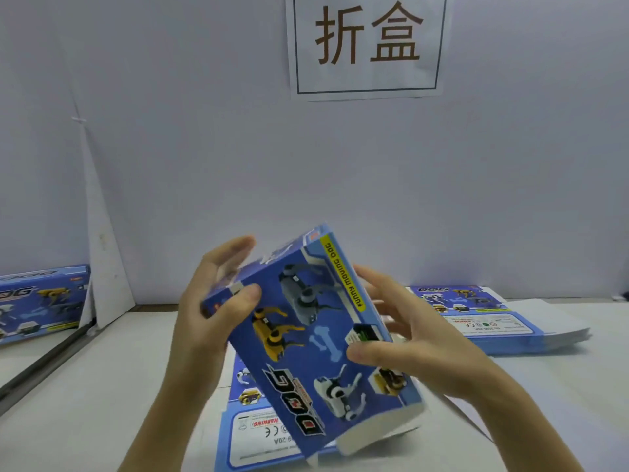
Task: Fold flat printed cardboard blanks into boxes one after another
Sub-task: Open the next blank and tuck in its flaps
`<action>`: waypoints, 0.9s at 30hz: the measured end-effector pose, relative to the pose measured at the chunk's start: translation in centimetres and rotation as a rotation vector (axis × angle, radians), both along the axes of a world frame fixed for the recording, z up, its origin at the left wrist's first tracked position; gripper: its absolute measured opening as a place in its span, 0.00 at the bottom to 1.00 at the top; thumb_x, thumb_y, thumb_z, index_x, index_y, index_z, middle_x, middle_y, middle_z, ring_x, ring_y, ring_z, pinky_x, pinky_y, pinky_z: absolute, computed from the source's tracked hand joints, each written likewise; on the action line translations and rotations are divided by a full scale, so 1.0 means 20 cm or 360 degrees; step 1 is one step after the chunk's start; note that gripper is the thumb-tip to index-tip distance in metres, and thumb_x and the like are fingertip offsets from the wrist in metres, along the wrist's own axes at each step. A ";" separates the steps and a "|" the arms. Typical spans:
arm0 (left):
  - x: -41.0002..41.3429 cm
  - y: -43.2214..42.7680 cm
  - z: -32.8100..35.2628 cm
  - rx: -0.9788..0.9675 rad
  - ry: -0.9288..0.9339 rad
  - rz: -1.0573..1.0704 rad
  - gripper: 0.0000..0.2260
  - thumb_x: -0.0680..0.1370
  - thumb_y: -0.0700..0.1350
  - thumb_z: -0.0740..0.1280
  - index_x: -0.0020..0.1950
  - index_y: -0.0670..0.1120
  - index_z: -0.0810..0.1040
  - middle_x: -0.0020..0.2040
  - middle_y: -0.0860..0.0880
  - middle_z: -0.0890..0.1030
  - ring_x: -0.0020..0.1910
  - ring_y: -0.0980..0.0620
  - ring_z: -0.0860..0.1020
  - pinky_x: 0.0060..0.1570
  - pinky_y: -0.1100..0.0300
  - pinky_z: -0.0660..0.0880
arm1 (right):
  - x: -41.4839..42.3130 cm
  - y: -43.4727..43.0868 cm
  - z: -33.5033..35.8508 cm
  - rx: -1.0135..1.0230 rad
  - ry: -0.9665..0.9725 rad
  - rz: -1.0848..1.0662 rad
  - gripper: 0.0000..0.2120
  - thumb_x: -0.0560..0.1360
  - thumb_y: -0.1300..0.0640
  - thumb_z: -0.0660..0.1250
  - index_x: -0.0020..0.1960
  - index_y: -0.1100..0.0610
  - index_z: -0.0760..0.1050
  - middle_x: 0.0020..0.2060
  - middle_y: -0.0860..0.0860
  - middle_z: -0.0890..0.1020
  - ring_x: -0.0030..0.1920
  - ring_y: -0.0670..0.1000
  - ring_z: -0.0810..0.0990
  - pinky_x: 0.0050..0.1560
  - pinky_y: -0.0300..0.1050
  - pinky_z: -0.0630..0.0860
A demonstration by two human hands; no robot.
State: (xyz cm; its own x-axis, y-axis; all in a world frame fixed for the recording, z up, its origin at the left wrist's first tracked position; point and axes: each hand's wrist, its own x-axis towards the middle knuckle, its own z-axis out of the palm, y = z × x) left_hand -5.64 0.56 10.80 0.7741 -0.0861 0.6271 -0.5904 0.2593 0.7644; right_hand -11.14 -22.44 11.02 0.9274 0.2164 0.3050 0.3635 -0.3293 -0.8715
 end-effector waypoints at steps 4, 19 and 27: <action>0.01 0.13 0.03 0.0605 -0.0083 -0.0168 0.31 0.62 0.56 0.74 0.64 0.67 0.72 0.65 0.59 0.76 0.62 0.57 0.77 0.44 0.65 0.79 | 0.00 -0.04 0.00 -0.0147 -0.0180 0.0083 0.37 0.67 0.52 0.74 0.67 0.27 0.63 0.60 0.34 0.75 0.56 0.42 0.79 0.45 0.43 0.81; 0.10 0.04 -0.09 0.0199 0.0469 -0.0508 0.18 0.60 0.48 0.75 0.50 0.57 0.83 0.56 0.48 0.83 0.54 0.48 0.82 0.53 0.53 0.78 | 0.07 -0.03 -0.03 0.0827 -0.0068 -0.0383 0.31 0.69 0.44 0.72 0.69 0.41 0.66 0.64 0.45 0.77 0.64 0.50 0.75 0.58 0.50 0.74; 0.19 0.02 -0.24 0.1634 0.0760 0.0217 0.07 0.77 0.53 0.68 0.49 0.62 0.71 0.50 0.57 0.80 0.41 0.66 0.77 0.36 0.74 0.71 | 0.10 0.02 -0.07 0.0753 -0.0428 -0.0605 0.06 0.74 0.52 0.66 0.48 0.53 0.79 0.39 0.49 0.86 0.40 0.47 0.85 0.37 0.41 0.81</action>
State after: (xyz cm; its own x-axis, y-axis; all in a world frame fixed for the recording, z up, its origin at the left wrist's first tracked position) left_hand -1.92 1.04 6.03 0.9569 -0.2857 -0.0519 -0.1578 -0.6619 0.7327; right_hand -9.14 -22.14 9.66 0.7908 -0.3253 0.5185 0.5228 -0.0816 -0.8486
